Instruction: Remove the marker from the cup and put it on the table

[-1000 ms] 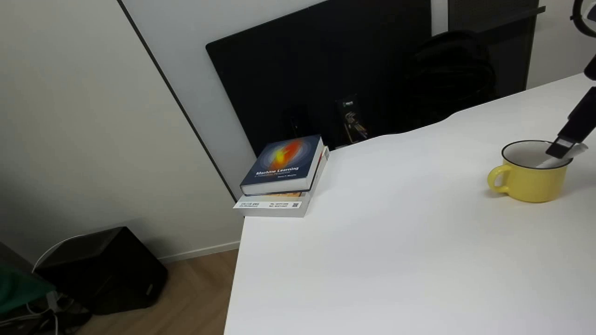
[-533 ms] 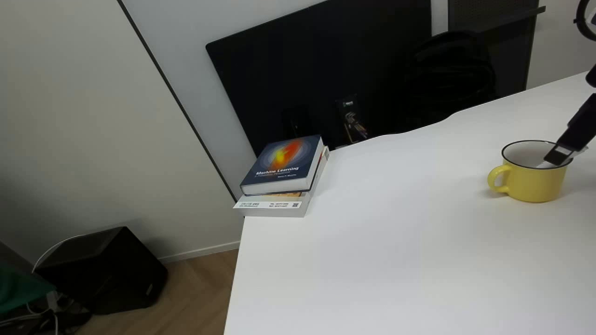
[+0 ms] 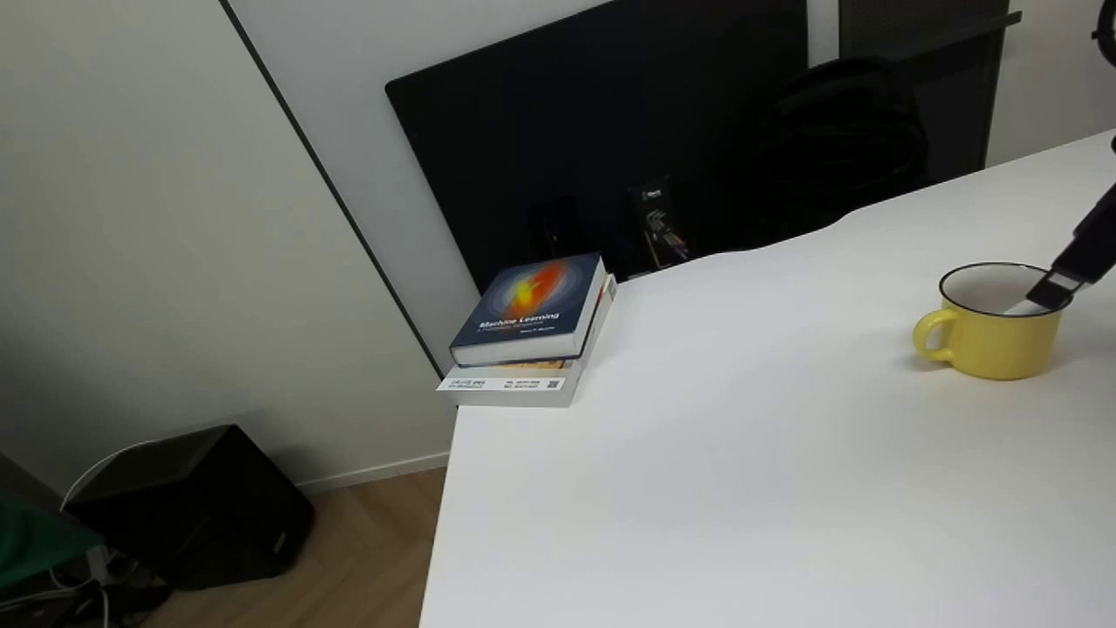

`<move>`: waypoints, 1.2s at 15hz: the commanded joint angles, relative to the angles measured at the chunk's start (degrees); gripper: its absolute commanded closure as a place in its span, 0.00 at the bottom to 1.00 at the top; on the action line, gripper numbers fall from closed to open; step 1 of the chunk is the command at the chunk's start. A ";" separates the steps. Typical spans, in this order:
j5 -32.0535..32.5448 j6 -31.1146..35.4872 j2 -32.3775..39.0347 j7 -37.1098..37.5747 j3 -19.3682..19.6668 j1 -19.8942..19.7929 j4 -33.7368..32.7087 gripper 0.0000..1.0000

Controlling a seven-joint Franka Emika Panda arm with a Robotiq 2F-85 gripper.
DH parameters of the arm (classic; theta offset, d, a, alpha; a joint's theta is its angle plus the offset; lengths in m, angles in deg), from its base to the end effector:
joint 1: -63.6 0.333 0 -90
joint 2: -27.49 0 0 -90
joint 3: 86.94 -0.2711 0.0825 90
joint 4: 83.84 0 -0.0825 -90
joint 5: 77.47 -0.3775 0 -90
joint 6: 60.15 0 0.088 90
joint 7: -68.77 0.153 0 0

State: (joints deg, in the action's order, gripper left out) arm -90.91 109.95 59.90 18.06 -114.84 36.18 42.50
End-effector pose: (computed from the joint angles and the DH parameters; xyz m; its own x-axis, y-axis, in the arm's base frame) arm 0.5592 0.0143 0.0965 0.7911 0.4866 0.3706 0.5488 -0.8322 -0.0789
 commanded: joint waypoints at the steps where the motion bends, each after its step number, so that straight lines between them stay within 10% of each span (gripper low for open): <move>1: 0.30 1.33 -0.87 0.97 -0.88 -0.96 1.52 0.00; 5: 0.43 1.62 -0.90 1.28 -0.86 -0.90 2.01 0.00; 10: 0.78 2.03 -0.90 1.75 -0.42 -0.48 2.23 0.48; 18: 1.53 1.90 -1.08 3.25 1.19 0.83 1.87 0.99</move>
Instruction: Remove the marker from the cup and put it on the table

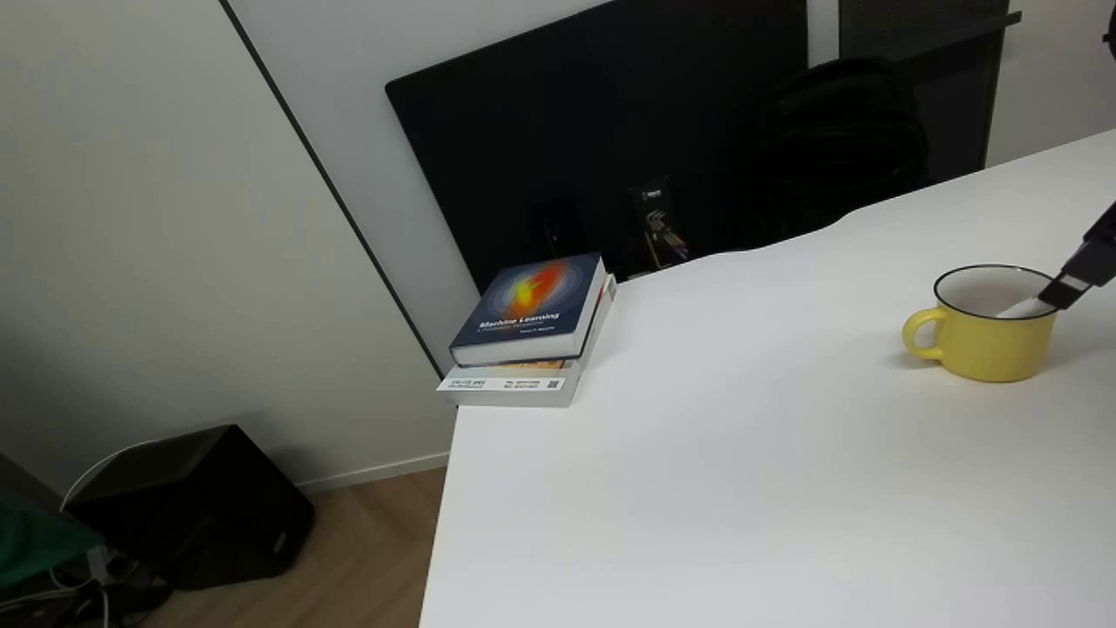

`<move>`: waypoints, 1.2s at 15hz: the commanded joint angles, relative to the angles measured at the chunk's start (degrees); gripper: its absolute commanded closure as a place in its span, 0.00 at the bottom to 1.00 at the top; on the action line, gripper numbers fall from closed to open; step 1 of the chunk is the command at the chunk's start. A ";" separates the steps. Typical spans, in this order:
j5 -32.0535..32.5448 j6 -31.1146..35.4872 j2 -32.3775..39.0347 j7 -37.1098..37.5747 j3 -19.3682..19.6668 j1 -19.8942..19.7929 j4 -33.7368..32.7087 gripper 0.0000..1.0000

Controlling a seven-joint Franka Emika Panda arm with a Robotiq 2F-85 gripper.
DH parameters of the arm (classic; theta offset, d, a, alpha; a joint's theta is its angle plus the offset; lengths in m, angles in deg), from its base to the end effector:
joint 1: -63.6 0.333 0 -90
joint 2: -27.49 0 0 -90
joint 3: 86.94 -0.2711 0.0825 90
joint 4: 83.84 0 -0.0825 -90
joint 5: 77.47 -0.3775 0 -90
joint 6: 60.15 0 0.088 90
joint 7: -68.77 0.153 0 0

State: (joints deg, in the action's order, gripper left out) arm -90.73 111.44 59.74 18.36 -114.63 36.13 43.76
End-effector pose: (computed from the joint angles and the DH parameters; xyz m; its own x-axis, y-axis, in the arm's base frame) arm 0.5532 0.0121 0.0928 0.7944 0.4825 0.3689 0.5414 -0.8379 -0.0701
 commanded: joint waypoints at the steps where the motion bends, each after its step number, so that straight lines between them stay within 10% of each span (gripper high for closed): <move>1: 1.43 0.22 -0.93 3.23 1.26 1.12 0.48 0.99; 18: 3.88 -16.00 -6.94 17.83 11.38 13.30 -9.68 0.96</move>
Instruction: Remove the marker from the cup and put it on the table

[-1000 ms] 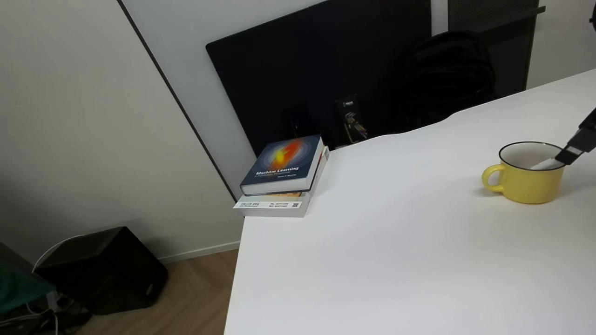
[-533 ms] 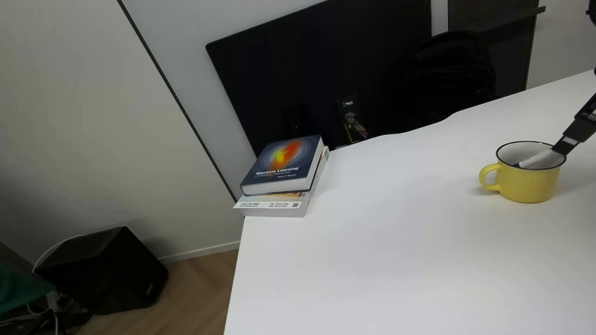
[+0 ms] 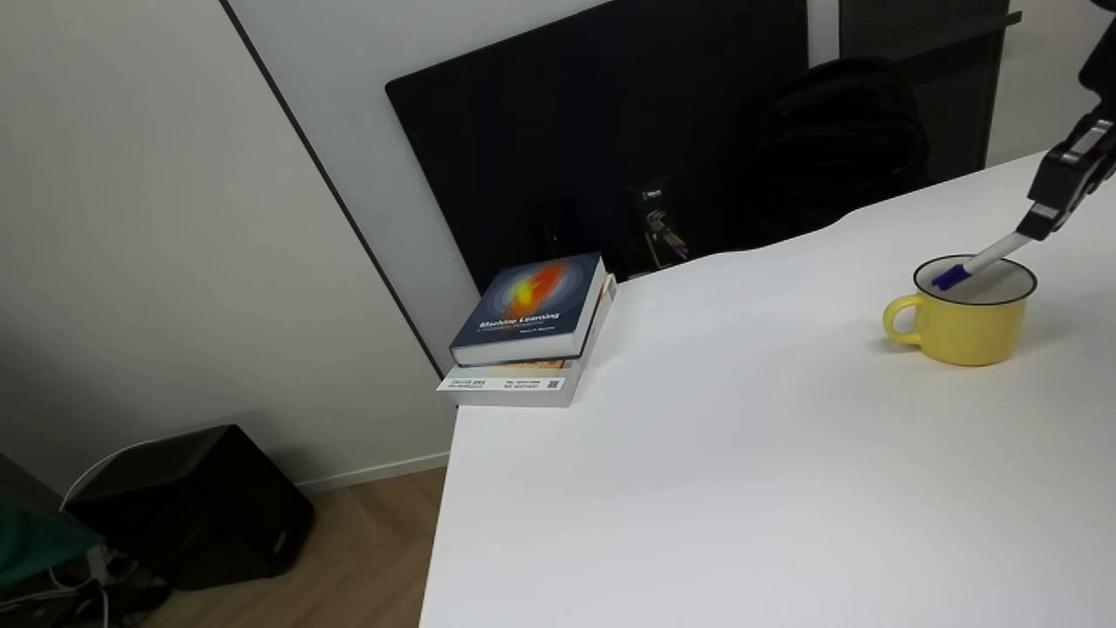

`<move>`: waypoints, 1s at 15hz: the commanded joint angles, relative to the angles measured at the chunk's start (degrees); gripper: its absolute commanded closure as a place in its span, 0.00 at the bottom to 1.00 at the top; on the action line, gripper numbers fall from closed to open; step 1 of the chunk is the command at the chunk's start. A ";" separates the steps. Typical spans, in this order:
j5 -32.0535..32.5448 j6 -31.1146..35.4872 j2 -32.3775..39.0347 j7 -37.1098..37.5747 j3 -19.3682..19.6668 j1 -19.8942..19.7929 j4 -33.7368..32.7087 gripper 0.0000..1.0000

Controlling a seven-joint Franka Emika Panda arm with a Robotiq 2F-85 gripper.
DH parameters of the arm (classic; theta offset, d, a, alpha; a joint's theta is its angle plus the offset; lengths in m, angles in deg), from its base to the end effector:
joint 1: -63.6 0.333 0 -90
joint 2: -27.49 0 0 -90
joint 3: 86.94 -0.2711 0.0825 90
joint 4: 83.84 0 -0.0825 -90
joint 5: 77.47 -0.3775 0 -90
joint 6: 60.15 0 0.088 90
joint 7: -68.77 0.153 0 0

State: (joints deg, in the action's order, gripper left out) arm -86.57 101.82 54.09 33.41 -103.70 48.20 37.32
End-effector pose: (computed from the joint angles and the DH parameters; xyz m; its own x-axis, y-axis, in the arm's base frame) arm 0.5922 0.0150 0.1472 0.8578 0.4067 0.3143 0.4396 -0.8973 -0.0387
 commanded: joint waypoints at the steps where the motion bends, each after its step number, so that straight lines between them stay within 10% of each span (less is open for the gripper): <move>1: -0.64 -8.26 -1.50 3.08 0.79 1.85 -4.18 0.96; 15: -10.87 -25.12 -4.51 2.10 4.72 4.55 -8.83 0.96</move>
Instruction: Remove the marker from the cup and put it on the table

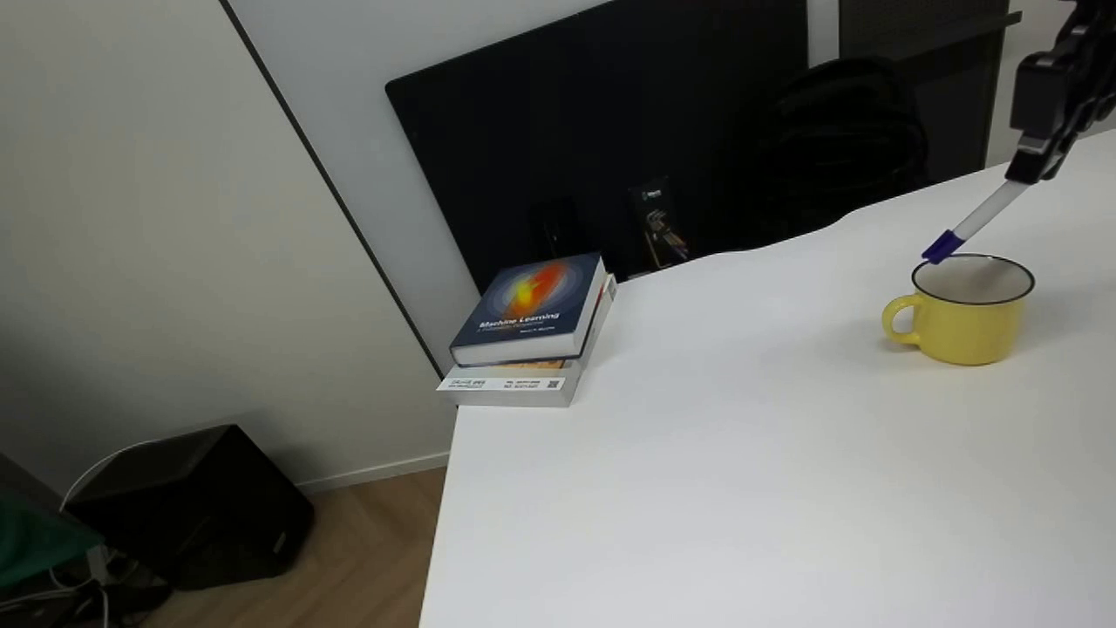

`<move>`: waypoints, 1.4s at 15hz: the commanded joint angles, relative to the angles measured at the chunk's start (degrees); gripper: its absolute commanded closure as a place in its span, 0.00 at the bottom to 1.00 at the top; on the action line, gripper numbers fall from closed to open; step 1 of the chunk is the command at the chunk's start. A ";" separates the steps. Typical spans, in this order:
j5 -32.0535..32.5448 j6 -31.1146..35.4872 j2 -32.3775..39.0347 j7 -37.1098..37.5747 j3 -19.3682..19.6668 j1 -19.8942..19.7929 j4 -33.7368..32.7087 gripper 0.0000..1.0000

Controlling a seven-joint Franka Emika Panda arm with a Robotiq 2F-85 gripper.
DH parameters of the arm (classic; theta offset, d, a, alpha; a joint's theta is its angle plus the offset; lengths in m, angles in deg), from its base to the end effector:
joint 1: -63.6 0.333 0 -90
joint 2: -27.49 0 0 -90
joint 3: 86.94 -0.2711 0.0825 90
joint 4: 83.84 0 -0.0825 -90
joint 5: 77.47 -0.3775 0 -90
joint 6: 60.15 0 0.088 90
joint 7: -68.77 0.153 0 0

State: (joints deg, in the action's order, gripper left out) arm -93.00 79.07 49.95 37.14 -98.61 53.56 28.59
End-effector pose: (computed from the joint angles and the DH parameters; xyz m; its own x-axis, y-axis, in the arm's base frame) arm 0.6063 0.0270 0.2045 0.9260 0.3322 0.1791 0.3650 -0.9091 -0.2008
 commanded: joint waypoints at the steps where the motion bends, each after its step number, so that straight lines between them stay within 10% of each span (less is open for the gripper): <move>1: -7.25 -3.12 -0.32 -3.59 -0.90 -1.51 0.15 0.96; 21: -36.19 -15.61 -0.17 -23.56 6.28 -2.56 16.37 0.96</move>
State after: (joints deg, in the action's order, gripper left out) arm -126.04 65.18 51.68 15.95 -94.32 50.97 41.20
